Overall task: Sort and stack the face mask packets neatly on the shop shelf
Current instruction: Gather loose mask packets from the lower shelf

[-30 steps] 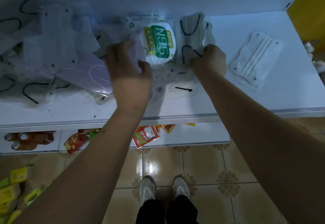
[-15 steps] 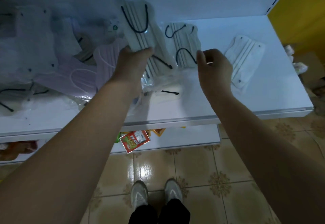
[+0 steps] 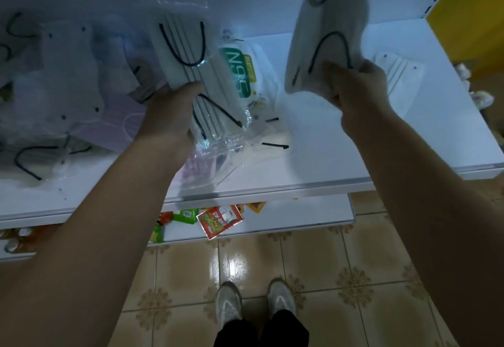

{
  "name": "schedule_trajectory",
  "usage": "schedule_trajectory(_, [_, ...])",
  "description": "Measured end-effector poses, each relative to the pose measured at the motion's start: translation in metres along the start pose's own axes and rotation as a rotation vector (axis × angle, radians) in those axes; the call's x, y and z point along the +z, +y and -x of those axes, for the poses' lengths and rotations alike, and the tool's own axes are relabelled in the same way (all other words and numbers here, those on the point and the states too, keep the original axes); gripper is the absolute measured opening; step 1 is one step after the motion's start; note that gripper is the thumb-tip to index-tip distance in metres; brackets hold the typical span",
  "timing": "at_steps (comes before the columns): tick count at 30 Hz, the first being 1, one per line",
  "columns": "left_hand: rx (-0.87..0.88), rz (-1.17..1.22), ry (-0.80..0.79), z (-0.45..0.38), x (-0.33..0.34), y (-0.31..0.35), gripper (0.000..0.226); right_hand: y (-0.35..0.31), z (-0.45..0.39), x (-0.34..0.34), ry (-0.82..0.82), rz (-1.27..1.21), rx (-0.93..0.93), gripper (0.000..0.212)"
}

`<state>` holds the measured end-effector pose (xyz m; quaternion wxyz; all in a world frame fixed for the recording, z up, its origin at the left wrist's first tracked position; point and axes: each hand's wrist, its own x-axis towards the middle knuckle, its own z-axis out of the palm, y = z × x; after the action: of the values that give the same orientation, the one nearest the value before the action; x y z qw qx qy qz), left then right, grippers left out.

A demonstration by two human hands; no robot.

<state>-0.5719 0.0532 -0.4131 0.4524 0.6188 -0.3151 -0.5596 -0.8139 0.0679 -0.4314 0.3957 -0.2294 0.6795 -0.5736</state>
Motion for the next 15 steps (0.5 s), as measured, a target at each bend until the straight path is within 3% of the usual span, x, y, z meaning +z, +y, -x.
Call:
schedule_trajectory(2, [-0.021,0.121,-0.085,0.006,0.003,-0.003,0.018,-0.008,0.019,0.0,-0.166,-0.311,0.056,0.01])
schedule_trajectory(4, [-0.077,0.255,-0.218,0.016,0.006,-0.001,0.035,-0.009,0.042,0.01,-0.363,-0.296,0.102,0.007])
schedule_trajectory(7, [-0.096,0.227,-0.353,0.024,0.006,-0.001,0.054,0.0,0.067,0.026,-0.575,0.136,0.0,0.011])
schedule_trajectory(9, [-0.063,0.028,-0.235,0.029,0.003,-0.003,0.049,0.003,0.077,0.032,-0.656,0.467,-0.093,0.02])
schedule_trajectory(12, [0.045,-0.01,-0.148,0.03,-0.014,-0.014,0.023,0.003,0.087,0.042,-0.659,0.708,-0.19,0.039])
schedule_trajectory(15, [0.049,0.062,-0.144,0.041,-0.033,-0.02,0.021,0.001,0.102,0.053,-0.531,0.553,-0.152,0.054])
